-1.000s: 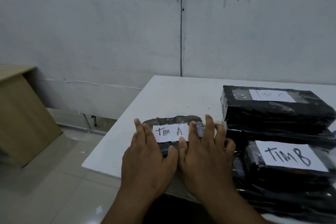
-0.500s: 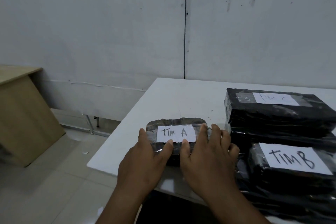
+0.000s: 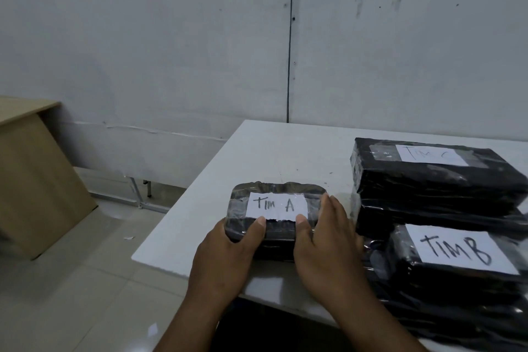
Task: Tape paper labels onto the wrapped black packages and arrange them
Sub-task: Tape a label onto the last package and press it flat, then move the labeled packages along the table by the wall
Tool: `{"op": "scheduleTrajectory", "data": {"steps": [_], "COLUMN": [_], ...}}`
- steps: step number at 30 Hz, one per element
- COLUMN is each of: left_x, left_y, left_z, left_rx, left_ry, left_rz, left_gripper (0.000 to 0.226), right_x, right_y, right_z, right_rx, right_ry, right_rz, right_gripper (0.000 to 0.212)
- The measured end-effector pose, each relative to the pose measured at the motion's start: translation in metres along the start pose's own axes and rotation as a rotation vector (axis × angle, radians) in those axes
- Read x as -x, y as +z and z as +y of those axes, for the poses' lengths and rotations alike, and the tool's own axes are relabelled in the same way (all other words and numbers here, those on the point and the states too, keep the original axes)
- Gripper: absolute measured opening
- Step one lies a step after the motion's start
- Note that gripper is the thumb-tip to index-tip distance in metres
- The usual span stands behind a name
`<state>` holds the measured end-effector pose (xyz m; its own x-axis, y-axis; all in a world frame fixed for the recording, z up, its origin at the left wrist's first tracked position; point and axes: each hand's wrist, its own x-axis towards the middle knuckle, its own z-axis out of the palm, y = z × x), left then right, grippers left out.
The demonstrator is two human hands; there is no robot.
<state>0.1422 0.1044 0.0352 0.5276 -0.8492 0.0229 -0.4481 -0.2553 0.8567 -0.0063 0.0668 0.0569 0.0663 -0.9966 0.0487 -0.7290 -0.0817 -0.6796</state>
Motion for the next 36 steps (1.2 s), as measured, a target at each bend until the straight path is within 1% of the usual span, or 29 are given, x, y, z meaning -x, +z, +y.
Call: {"op": "scheduleTrajectory", "data": {"steps": [4, 5, 8, 9, 11, 14, 15, 17, 18, 19, 20, 22, 23, 24, 25, 27, 30, 31, 33, 34, 36], "left_x": [0.001, 0.001, 0.000, -0.001, -0.002, -0.004, -0.005, -0.008, -0.010, -0.012, -0.013, -0.015, -0.015, -0.016, -0.017, -0.019, -0.022, -0.022, -0.022, -0.021, -0.021], "left_y": [0.001, 0.001, 0.000, -0.001, -0.002, -0.003, -0.004, -0.006, -0.007, -0.007, -0.007, -0.007, -0.006, -0.006, -0.005, -0.006, -0.008, -0.009, -0.014, -0.018, -0.026], "left_z": [-0.002, -0.002, 0.000, 0.000, 0.001, 0.005, 0.006, 0.003, 0.001, 0.000, 0.000, -0.001, -0.001, -0.001, -0.003, -0.003, -0.004, -0.004, 0.001, 0.007, 0.016], "left_rx": [0.097, 0.102, 0.107, 0.106, 0.113, 0.136, 0.149, 0.181, 0.195, 0.209, 0.221, 0.254, 0.274, 0.292, 0.317, 0.390, 0.505, 0.542, 0.624, 0.659, 0.694], "left_ry": [0.030, 0.039, 0.036, 0.036, 0.049, 0.023, 0.010, -0.013, -0.055, -0.094, -0.131, -0.199, -0.208, -0.217, -0.227, -0.242, -0.239, -0.224, -0.179, -0.147, -0.058], "left_rz": [-0.004, -0.004, -0.002, -0.011, -0.030, -0.083, -0.105, -0.120, -0.114, -0.109, -0.112, -0.127, -0.134, -0.135, -0.123, -0.068, 0.012, 0.014, 0.007, -0.005, -0.041], "left_gripper": [0.062, 0.058, 0.027, 0.022, 0.019, 0.014, 0.017, 0.055, 0.070, 0.074, 0.067, 0.038, 0.029, 0.026, 0.027, 0.035, 0.048, 0.045, 0.032, 0.031, 0.045], "right_x": [-0.001, -0.002, -0.006, -0.007, -0.009, -0.009, -0.009, -0.007, -0.007, -0.007, -0.007, -0.008, -0.009, -0.010, -0.012, -0.015, -0.017, -0.017, -0.020, -0.022, -0.025], "right_y": [-0.004, -0.006, -0.013, -0.015, -0.018, -0.021, -0.023, -0.023, -0.023, -0.023, -0.023, -0.024, -0.024, -0.024, -0.024, -0.025, -0.026, -0.027, -0.028, -0.028, -0.031], "right_z": [0.000, -0.001, 0.002, 0.004, 0.008, 0.010, 0.010, 0.008, 0.008, 0.007, 0.006, 0.005, 0.005, 0.006, 0.007, 0.007, 0.005, 0.005, 0.002, 0.002, -0.001], "right_rx": [-0.053, -0.066, -0.136, -0.160, -0.193, -0.186, -0.173, -0.136, -0.117, -0.109, -0.116, -0.151, -0.163, -0.173, -0.191, -0.281, -0.436, -0.467, -0.533, -0.570, -0.633], "right_ry": [0.016, 0.032, 0.091, 0.104, 0.117, 0.139, 0.149, 0.147, 0.137, 0.130, 0.130, 0.123, 0.112, 0.104, 0.098, 0.084, 0.037, 0.019, -0.005, -0.010, -0.014], "right_rz": [0.010, 0.012, 0.002, -0.001, -0.007, -0.033, -0.048, -0.082, -0.094, -0.102, -0.107, -0.105, -0.098, -0.091, -0.084, -0.066, -0.006, 0.019, 0.039, 0.040, 0.049], "right_gripper": [0.066, 0.067, 0.067, 0.066, 0.064, 0.062, 0.062, 0.062, 0.062, 0.062, 0.063, 0.068, 0.070, 0.072, 0.073, 0.072, 0.063, 0.058, 0.048, 0.045, 0.037]}}
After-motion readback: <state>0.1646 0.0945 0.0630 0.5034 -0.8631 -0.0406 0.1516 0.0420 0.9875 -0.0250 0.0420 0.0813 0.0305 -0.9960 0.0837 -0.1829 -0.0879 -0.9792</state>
